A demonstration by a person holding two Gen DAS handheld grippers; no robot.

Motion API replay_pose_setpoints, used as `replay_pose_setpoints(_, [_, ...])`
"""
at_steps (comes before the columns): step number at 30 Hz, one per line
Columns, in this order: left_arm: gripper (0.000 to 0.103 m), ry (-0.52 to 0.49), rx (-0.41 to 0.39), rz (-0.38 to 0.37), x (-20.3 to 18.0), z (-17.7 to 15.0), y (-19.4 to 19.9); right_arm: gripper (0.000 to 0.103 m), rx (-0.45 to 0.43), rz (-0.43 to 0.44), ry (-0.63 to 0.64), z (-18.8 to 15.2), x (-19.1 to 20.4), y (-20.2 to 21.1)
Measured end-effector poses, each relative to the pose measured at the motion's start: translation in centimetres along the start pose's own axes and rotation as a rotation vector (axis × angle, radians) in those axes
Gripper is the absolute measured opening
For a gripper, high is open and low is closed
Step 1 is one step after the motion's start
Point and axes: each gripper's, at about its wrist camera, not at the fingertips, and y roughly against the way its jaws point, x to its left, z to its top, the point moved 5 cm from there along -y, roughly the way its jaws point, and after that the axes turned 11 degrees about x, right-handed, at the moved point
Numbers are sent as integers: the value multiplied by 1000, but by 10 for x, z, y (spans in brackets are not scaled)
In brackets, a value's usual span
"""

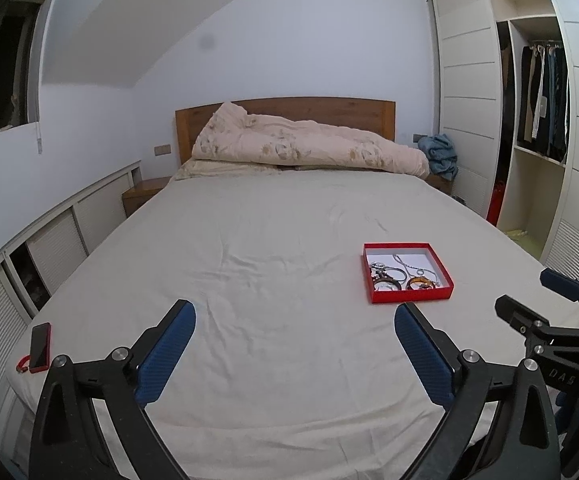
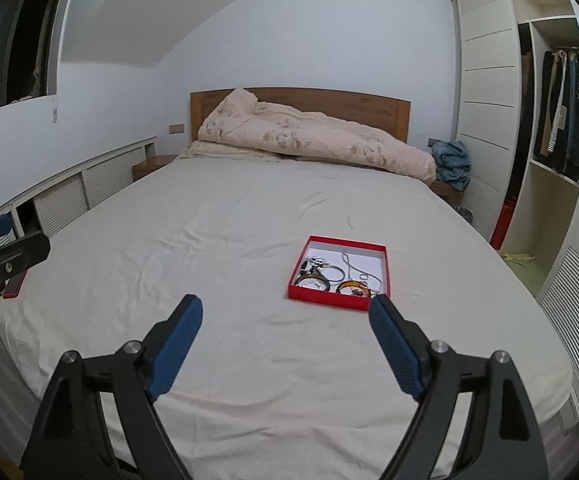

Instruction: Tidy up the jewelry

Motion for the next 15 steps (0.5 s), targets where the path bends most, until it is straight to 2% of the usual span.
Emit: replay_pose_setpoints(15, [101,16,51,-7,0,-10,-23,85,29,-18,-27,-8,-8,-13])
